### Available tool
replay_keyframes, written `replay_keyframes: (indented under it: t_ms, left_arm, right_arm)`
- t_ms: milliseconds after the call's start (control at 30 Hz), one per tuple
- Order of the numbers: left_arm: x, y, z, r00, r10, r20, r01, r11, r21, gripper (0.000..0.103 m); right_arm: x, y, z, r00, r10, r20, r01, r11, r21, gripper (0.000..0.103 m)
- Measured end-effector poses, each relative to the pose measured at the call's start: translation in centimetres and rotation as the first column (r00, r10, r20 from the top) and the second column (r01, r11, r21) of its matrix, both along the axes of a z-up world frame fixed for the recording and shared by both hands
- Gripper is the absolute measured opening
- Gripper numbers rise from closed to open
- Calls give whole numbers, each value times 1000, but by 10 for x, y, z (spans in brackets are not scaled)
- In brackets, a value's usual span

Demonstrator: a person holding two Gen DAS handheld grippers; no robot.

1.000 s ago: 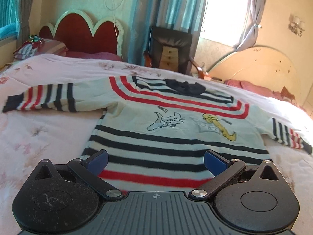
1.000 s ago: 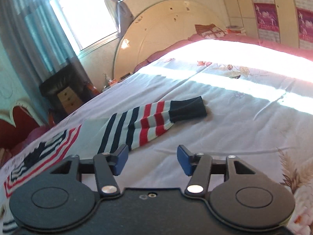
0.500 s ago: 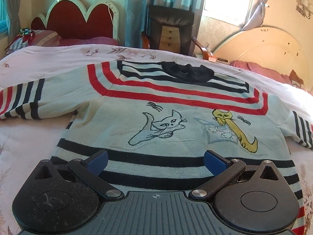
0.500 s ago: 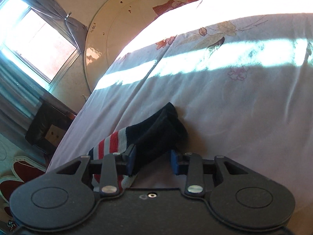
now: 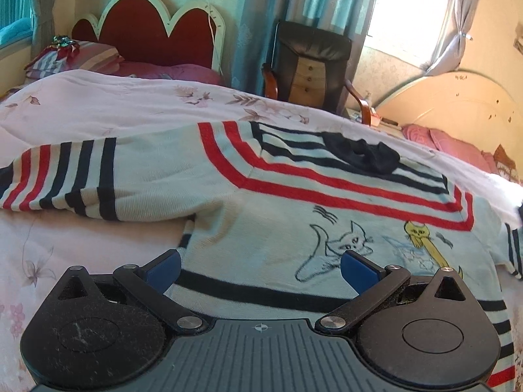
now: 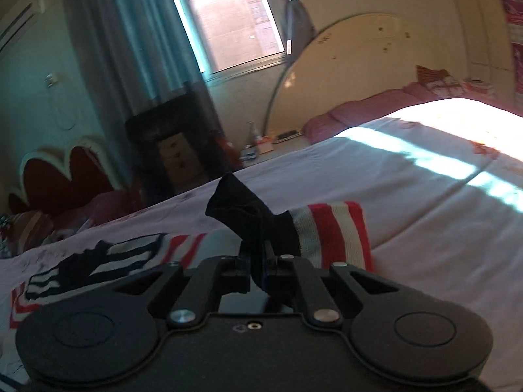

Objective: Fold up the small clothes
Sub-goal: 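Carry the sleeve across the sweater body with the right tool while the left tool grasps the other cuff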

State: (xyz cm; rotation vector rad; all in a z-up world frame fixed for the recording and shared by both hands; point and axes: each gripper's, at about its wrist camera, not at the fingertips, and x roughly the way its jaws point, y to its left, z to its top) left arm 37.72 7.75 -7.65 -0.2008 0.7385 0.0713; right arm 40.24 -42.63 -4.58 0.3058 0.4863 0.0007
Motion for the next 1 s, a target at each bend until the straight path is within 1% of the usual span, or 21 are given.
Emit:
replay_keyframes:
  t_ms: [67, 100, 167, 200, 267, 367, 400, 433, 467, 533, 567, 600, 633, 700, 733, 800, 833, 900, 933, 1000]
  left_arm:
    - [8, 8, -2, 1000, -17, 9, 17, 1000, -25, 103]
    - [13, 11, -3, 1000, -26, 9, 26, 999, -35, 103]
    - [21, 18, -6, 999, -38, 11, 38, 998, -51, 103]
    - [24, 21, -7, 999, -40, 13, 41, 997, -61, 103]
    - [28, 28, -7, 999, -41, 19, 42, 996, -82, 103]
    - [32, 39, -9, 999, -52, 15, 53, 991, -121, 103]
    - [34, 41, -10, 998, -64, 12, 65, 989, -136, 103]
    - [36, 40, -12, 997, -77, 10, 78, 986, -148, 103]
    - [39, 38, -14, 996, -93, 8, 93, 983, -157, 103]
    - [44, 30, -16, 991, -130, 15, 130, 975, -181, 103]
    - [48, 24, -17, 988, -151, 23, 152, 968, -201, 103]
    - [53, 16, -18, 984, -174, 30, 176, 957, -229, 103]
    - [59, 6, -20, 979, -200, 36, 202, 945, -257, 103]
    - [74, -19, -27, 963, -266, 47, 266, 906, -329, 102]
    - [82, -33, -32, 955, -295, 42, 289, 884, -366, 90]
    - [100, -59, -45, 936, -351, 13, 318, 832, -455, 67]
    - [108, -70, -52, 934, -358, -2, 313, 818, -482, 67]
    - [123, -90, -62, 934, -357, -29, 293, 806, -514, 67]
    - [130, -96, -66, 936, -350, -31, 282, 802, -526, 67]
    - [142, -108, -68, 939, -345, -16, 287, 805, -519, 66]
  right_arm:
    - [7, 56, -2, 993, 112, -19, -113, 994, -8, 7]
    - [9, 79, -5, 988, 152, -34, -152, 988, -13, 7]
    - [12, 132, -14, 969, 238, -63, -240, 970, -31, 7]
    - [13, 153, -18, 962, 263, -76, -267, 963, -44, 7]
    - [18, 193, -30, 945, 311, -104, -316, 948, -42, 7]
    - [23, 234, -45, 926, 352, -139, -363, 930, -62, 7]
    - [25, 244, -50, 920, 358, -160, -372, 926, -62, 9]
    - [26, 250, -55, 918, 359, -167, -373, 926, -60, 15]
    - [22, 251, -57, 919, 364, -151, -377, 923, -72, 19]
    - [14, 252, -52, 913, 381, -145, -396, 914, -94, 49]
    - [5, 247, -46, 923, 367, -118, -379, 920, -105, 53]
    - [-5, 242, -40, 931, 354, -85, -362, 925, -111, 53]
    - [-12, 234, -38, 939, 338, -65, -344, 933, -108, 51]
    - [-26, 214, -30, 953, 297, -63, -301, 951, -68, 47]
    - [-32, 202, -26, 962, 267, -61, -270, 962, -46, 47]
    - [-43, 178, -20, 978, 199, -61, -200, 980, -16, 47]
    - [-48, 166, -18, 984, 166, -62, -166, 986, 4, 48]
    - [-57, 146, -15, 991, 117, -64, -115, 992, 44, 48]
    - [-60, 137, -14, 993, 96, -67, -92, 994, 65, 48]
    - [-67, 119, -15, 996, 52, -79, -43, 993, 108, 48]
